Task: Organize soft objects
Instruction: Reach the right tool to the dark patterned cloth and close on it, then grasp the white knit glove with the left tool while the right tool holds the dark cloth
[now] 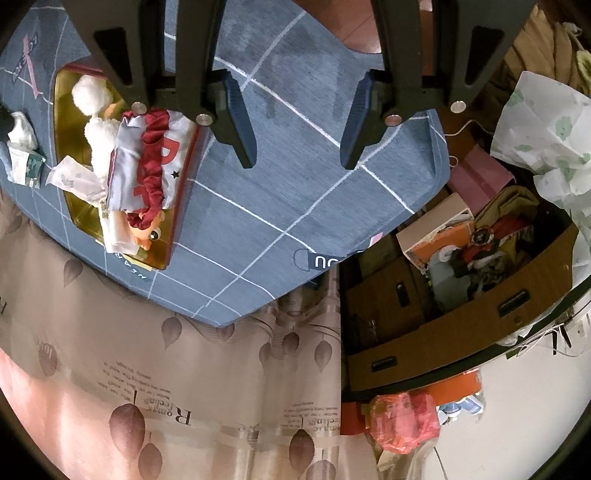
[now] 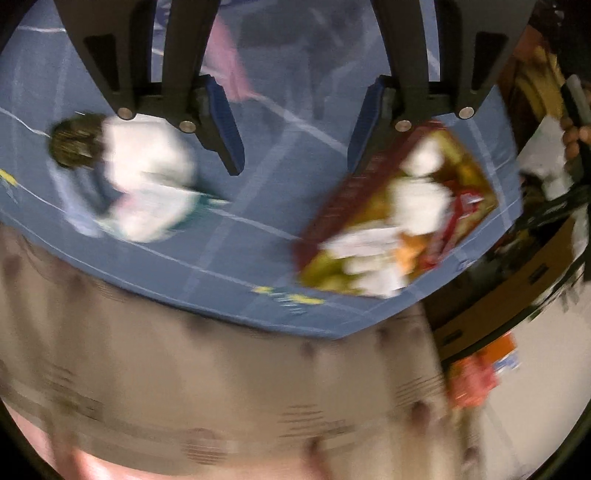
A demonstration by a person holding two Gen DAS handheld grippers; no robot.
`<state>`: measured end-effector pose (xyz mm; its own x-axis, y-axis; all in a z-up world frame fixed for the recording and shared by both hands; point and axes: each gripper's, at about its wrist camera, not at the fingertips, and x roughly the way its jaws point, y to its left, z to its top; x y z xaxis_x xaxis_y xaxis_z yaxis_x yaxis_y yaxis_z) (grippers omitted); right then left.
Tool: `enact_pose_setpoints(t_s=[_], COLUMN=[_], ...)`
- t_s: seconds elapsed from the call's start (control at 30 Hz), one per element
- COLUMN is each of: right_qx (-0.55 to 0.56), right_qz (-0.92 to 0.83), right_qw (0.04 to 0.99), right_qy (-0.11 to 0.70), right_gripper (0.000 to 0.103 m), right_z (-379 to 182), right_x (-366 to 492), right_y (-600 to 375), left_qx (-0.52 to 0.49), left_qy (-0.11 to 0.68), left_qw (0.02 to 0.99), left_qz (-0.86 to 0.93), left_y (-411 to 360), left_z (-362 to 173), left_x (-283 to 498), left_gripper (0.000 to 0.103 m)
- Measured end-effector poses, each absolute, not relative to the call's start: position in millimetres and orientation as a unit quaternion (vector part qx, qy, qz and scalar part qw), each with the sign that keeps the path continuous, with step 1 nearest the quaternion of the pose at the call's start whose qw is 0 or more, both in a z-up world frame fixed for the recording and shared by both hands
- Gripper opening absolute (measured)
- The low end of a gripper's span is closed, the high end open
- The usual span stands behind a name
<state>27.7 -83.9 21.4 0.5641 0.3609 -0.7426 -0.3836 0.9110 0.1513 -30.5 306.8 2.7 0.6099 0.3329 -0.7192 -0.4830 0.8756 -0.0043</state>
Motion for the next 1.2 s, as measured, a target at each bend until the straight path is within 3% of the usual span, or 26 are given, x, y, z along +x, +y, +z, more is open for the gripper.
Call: enact_pose_setpoints(t_s=[0.4, 1.0, 1.2], right_qx=[0.01, 0.008, -0.003], right_qz=[0.056, 0.062, 0.07], right_qw=[0.888, 0.877, 0.879], right_qy=[0.456, 0.477, 0.472], right_gripper=[0.056, 0.063, 0.035], right_z=[-21, -59, -56], right_x=[52, 103, 98], right_y=[-217, -232, -231], left_qx=[-0.075, 0.013, 0.028], left_qy=[0.37, 0.343, 0.345], left_qw=[0.899, 0.93, 0.934], left_qz=[0.22, 0.133, 0.086], left_y=[290, 209, 168], left_z=[3, 20, 25], left_x=[-30, -31, -22], left_gripper=[0.048, 0.048, 0.048])
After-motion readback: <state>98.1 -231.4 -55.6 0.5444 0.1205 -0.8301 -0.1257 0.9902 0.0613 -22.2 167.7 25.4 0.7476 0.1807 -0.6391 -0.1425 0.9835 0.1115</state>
